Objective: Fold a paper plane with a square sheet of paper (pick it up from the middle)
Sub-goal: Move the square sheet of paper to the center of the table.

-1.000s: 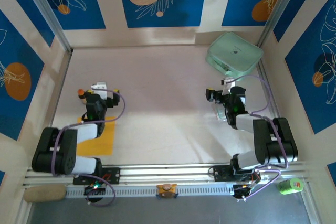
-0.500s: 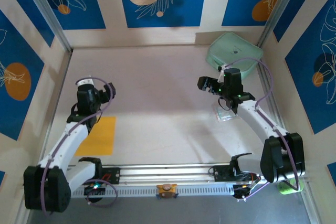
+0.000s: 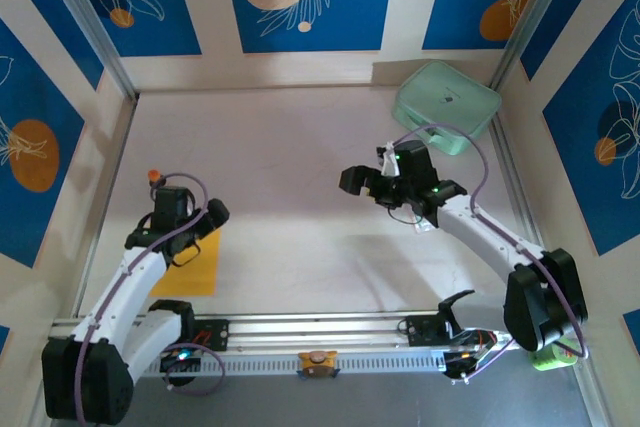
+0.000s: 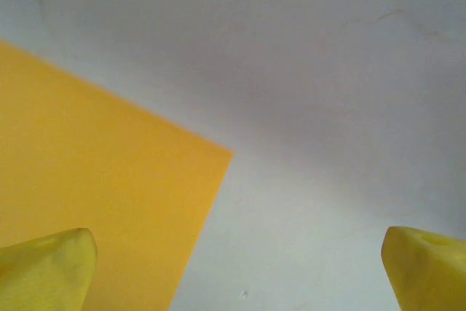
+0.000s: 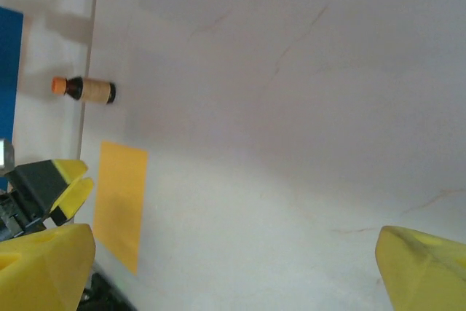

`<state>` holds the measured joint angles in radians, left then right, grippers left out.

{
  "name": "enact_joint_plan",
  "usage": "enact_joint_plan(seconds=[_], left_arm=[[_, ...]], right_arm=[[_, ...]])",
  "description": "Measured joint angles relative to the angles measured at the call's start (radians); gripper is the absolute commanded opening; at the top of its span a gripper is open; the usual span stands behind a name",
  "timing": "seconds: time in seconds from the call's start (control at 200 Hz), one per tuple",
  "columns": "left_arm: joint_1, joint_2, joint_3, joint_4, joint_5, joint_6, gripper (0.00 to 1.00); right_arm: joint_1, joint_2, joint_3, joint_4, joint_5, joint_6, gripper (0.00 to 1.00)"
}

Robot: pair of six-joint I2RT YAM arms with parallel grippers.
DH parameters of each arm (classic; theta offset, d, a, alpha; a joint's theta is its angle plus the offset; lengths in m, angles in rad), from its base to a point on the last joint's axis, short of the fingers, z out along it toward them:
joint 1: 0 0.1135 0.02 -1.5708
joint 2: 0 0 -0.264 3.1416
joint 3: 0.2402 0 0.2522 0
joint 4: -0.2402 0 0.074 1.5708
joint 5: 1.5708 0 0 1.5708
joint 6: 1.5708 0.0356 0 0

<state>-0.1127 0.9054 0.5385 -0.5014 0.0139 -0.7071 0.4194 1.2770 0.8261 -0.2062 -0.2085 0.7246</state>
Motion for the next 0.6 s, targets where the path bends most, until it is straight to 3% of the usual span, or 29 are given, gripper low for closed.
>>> enact_joint_plan(seconds=[0.265, 0.6], left_arm=[[-0.017, 0.105, 0.030, -0.090, -0.030, -0.051, 1.00], [-0.017, 0.238, 0.004, -0.007, 0.021, -0.052, 1.00]], right_arm=[[0.040, 0.107, 0.070, -0.015, -0.026, 0.005, 0.99], [0.042, 0.108, 0.071, -0.018, -0.002, 0.010, 0.99]])
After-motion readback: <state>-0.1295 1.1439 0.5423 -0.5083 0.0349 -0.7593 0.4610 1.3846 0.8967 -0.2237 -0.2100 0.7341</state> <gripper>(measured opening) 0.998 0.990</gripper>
